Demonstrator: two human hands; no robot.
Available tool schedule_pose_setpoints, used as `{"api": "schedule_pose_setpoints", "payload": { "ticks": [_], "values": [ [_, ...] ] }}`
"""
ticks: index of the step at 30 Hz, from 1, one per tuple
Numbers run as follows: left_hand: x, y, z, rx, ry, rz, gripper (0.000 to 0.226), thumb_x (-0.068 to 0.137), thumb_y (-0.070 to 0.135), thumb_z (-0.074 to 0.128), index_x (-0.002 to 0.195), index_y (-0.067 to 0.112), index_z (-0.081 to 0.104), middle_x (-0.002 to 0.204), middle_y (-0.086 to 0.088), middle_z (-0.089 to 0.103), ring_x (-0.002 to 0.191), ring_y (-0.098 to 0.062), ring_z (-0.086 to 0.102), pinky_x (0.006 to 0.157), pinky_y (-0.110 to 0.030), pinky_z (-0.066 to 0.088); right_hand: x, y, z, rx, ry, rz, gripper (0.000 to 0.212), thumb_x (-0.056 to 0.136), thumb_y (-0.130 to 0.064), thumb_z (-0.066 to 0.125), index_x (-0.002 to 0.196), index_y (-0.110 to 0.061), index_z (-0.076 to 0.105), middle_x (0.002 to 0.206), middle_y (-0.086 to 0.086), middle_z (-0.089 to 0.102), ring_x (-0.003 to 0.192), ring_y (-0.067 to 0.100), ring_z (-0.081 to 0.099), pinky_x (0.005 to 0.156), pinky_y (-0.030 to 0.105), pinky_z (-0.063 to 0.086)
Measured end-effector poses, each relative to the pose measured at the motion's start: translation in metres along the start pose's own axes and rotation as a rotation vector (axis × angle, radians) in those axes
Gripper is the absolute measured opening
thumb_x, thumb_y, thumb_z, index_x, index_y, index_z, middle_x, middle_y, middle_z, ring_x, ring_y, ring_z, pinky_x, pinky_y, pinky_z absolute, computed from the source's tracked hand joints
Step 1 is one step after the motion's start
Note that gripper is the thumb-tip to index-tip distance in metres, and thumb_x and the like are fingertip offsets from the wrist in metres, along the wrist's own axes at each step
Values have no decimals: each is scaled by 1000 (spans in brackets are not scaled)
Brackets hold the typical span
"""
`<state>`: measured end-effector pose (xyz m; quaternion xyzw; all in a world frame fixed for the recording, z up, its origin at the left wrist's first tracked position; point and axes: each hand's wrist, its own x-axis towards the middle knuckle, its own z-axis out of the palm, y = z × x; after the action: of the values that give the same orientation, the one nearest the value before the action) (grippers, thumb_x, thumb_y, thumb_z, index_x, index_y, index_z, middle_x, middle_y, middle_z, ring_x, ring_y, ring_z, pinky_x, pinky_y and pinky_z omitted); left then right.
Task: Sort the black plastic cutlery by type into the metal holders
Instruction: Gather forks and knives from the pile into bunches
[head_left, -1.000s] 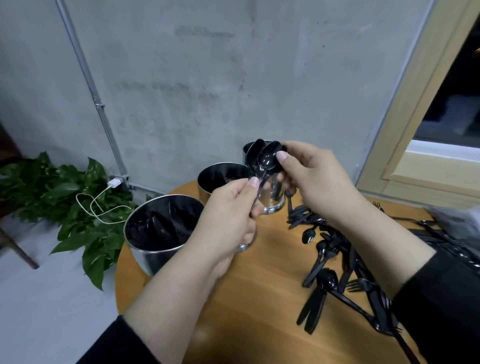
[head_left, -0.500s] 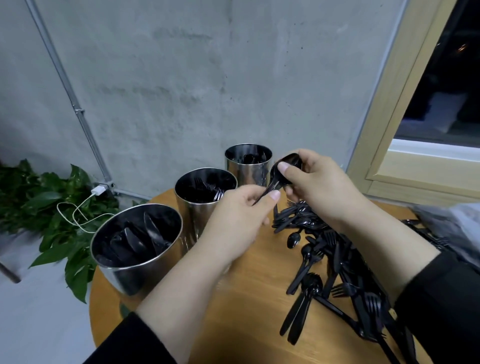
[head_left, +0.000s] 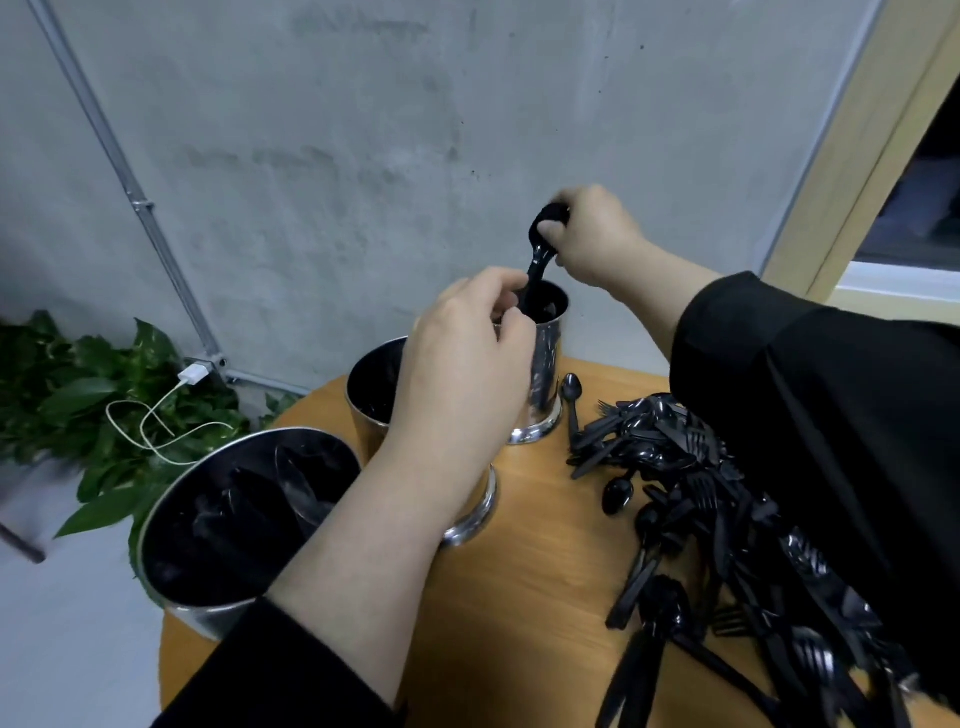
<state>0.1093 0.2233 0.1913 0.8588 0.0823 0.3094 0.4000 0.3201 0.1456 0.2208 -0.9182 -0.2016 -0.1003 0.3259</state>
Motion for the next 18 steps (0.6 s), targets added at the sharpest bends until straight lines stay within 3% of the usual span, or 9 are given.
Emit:
{"api": "schedule_pose_setpoints", "payload": {
  "ticks": [3,5,7,9,11,14,16,18],
  "values": [
    [-3,-2,10,-27,-29,9,36,98,11,51,126,27,69,115,11,68,108,-4,60,91,-20,47,-1,18,10,-121,-146,41,63,99,-31,63,153,-12,37,146,13,53,131,33,52,103,37,43],
    [-10,-4,18,-58,-19,21,37,98,9,52,125,26,69,114,10,69,106,-4,61,92,-22,49,-18,33,8,-84,-63,32,60,101,-34,59,153,-12,38,146,11,54,132,30,52,101,33,41],
    [-22,-9,30,-91,-37,12,34,99,9,53,125,25,69,114,11,68,102,-4,62,91,-24,52,-51,54,3,17,39,35,47,102,-35,55,143,-13,51,134,7,63,117,28,60,92,30,43],
    [-45,-16,46,-71,-164,-31,31,103,17,53,129,29,66,123,14,65,108,-1,60,92,-20,50,-103,82,-3,57,58,56,37,102,-37,54,132,-18,61,117,-3,67,93,21,62,81,29,43],
    [-80,-29,65,55,-399,-79,42,104,36,54,146,37,50,144,18,50,132,-3,48,107,-22,41,-168,114,-10,10,32,29,30,101,-39,55,123,-23,66,107,-11,65,93,14,61,81,28,43],
    [-138,-48,86,340,-720,-150,81,96,71,44,161,46,4,168,21,9,157,-12,8,125,-42,12,-268,153,-26,-66,-15,-3,26,97,-39,58,115,-23,70,110,-13,64,105,7,59,90,23,42],
    [-167,-56,97,511,-790,-98,95,91,83,32,162,37,-11,171,13,-9,158,-12,-11,125,-44,-8,-326,171,-34,-140,-47,5,34,95,-46,53,114,-24,71,114,-14,64,109,6,58,96,26,42],
    [-183,-55,110,631,-776,-6,99,90,86,24,163,29,-11,171,5,-15,157,-13,-17,125,-47,-15,-368,189,-33,-190,-47,-1,39,96,-50,52,116,-23,72,123,-13,63,118,10,57,103,38,44]
  ]
}}
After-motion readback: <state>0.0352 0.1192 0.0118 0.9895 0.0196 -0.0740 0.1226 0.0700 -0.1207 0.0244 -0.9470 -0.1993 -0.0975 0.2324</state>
